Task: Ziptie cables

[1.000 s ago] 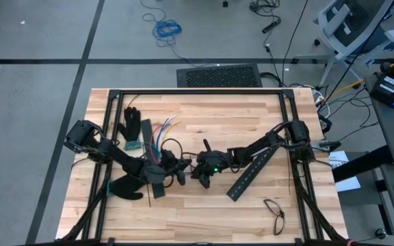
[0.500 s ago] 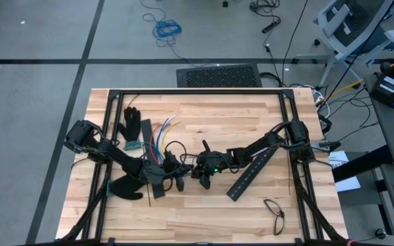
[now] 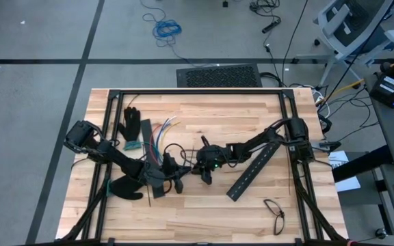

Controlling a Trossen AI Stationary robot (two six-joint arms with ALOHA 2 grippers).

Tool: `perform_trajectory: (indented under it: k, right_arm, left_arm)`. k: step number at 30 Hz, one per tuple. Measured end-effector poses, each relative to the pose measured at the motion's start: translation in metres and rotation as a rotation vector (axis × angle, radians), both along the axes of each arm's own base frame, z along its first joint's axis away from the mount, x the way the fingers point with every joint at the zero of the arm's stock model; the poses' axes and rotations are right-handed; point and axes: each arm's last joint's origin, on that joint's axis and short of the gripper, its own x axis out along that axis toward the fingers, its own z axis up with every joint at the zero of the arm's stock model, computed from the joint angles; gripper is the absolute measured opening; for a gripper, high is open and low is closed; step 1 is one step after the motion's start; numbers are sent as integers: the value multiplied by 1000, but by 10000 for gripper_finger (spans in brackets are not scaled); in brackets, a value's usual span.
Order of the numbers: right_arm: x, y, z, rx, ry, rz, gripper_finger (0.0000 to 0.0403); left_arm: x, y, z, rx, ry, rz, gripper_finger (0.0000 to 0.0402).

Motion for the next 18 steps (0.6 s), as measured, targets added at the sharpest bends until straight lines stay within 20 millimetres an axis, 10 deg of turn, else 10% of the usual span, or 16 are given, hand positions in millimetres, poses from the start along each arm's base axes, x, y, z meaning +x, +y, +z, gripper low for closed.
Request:
perform_trajectory:
  k: [18]
  right_arm:
    - [-1, -6, 14, 160, 13, 46, 105]
  left_arm:
    - [-1, 0, -1, 15, 11, 10, 0]
